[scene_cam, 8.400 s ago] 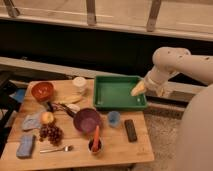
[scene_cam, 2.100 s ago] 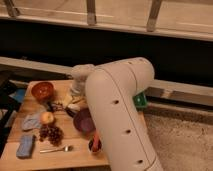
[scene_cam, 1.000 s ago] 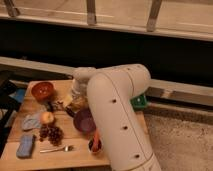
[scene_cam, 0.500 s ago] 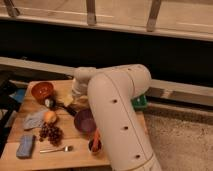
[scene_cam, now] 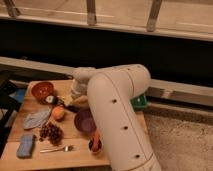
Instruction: Place banana in table surface
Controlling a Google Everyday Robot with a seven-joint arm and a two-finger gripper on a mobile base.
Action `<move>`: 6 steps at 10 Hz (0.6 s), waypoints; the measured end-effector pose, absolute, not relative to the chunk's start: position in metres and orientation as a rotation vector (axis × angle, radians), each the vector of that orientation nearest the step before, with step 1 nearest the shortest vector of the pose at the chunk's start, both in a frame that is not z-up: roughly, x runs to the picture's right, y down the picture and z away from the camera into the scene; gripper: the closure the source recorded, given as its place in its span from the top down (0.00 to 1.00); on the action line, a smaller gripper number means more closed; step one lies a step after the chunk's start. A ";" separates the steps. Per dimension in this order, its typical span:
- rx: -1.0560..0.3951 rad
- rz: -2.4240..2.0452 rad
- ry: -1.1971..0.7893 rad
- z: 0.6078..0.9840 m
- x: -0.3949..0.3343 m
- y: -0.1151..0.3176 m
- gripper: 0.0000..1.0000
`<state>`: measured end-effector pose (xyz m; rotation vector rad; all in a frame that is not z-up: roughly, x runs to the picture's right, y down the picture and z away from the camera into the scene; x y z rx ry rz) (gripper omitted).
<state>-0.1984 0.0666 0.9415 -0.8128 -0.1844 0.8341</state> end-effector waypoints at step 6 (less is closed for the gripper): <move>-0.809 0.835 -0.185 0.942 -0.197 0.066 0.00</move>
